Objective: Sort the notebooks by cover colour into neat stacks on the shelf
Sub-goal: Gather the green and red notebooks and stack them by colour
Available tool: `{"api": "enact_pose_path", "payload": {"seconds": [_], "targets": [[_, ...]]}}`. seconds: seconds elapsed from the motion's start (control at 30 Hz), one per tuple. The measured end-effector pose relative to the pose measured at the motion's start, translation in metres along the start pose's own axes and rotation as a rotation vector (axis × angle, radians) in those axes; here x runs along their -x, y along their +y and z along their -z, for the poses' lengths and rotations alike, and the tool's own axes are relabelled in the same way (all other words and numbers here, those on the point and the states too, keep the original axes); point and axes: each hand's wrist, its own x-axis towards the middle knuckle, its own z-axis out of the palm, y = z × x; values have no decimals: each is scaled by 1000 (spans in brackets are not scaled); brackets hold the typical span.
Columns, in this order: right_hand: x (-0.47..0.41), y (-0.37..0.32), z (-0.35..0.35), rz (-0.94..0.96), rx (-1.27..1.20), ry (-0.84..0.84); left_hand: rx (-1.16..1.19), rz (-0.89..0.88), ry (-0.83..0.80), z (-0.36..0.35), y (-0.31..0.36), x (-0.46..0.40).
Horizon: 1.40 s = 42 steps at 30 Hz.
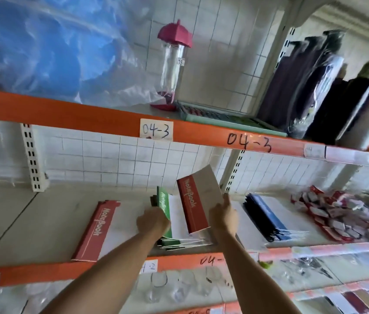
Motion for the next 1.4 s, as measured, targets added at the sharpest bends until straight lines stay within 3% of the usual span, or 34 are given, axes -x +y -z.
{"api": "enact_pose_path", "payload": {"seconds": [0.27, 0.57, 0.73, 0.93, 1.1, 1.4], "targets": [[0, 11, -7, -5, -116, -97, -28, -42, 167, -23, -7, 16], [65, -43, -85, -53, -240, -379, -159, -110, 336, 46, -96, 9], [117, -75, -127, -50, -133, -426, -255, -158, 283, 77, -150, 11], [150, -82, -159, -16, 278, -368, -204, -310, 217, 98, -201, 3], [164, -94, -169, 27, 442, -293, -253, -424, 185, 107, -231, -8], [185, -161, -204, 278, 399, -442, -336, -444, 132, 141, -284, -38]]}}
